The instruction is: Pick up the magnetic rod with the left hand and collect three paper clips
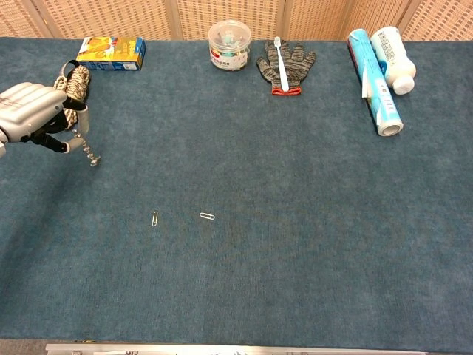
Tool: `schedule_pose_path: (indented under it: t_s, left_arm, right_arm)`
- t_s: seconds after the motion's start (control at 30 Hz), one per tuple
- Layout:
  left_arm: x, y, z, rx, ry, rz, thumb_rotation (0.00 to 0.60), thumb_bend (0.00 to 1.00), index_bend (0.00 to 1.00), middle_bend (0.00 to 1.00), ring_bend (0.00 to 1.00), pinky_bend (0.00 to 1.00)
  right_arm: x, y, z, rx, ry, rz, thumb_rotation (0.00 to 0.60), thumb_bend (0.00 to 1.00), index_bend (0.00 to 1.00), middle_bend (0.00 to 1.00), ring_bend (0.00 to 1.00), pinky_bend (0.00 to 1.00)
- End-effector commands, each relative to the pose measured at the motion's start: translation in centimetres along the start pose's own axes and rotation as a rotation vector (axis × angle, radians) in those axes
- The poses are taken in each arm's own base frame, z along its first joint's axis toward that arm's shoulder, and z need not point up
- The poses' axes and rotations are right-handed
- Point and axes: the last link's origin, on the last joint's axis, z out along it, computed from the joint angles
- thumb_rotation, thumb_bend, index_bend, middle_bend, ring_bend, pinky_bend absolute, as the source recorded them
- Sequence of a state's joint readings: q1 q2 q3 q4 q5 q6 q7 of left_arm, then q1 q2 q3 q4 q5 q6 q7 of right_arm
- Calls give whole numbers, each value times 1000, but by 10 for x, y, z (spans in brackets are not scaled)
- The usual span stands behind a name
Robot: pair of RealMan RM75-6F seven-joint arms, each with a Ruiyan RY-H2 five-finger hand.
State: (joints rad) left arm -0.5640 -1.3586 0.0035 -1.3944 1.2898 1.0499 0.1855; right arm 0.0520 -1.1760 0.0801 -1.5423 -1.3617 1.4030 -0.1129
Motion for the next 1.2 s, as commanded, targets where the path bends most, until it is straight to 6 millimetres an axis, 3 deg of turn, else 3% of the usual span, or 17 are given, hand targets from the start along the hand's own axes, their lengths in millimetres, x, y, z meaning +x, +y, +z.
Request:
schedule_pose_path:
  t_s: [0.03,0.2,0.37,0.5,0.6,0.67,0.83,0.93,1.03,1.2]
  left_arm:
    - [0,-1,-1,3,-1,0,600,314,409,1000,929,774]
    - [1,-2,-2,9,1,-3,600,215,351,1000,928,774]
    - [4,-9,-6,44,28,-19,600,212,339,1000,928,774]
    - [8,-17,-13,92,89,-78,600,211,390,1000,926,772]
    - [12,-27,-26,123,164,-130,600,211,393,998,865,748]
    - [13,-34,-34,146,193,-155,600,211,379,936,762,689]
    - [13,-52,-62,209,244,-177,600,210,334,488,429,576]
    - [12,-60,-83,241,261,-209,600,210,329,368,298,546]
    - [11,-63,-107,261,264,-226,600,210,329,295,224,472]
    - [7,-59,-144,274,277,-194,600,210,332,283,201,414]
  right_arm:
    - [0,0,0,0,-1,1,600,0,489,359,261,444]
    - [-1,0,-1,-1,-2,3,600,0,489,359,261,444]
    - [-1,2,-2,-5,1,6,600,0,489,360,261,444]
    - [-1,2,-3,-8,0,7,600,0,489,361,261,444]
    - [-1,2,-3,-9,-3,7,600,0,489,361,261,444]
    - [-1,2,-2,-7,-4,7,600,0,489,361,261,444]
    - [-3,-1,-2,0,-10,12,600,0,489,362,261,444]
    - [-4,-2,-2,-3,-17,14,600,0,489,361,261,444]
    - [-5,-3,-1,-6,-24,15,600,0,489,361,261,444]
    - [-7,-7,-1,-3,-34,27,600,0,489,361,261,444]
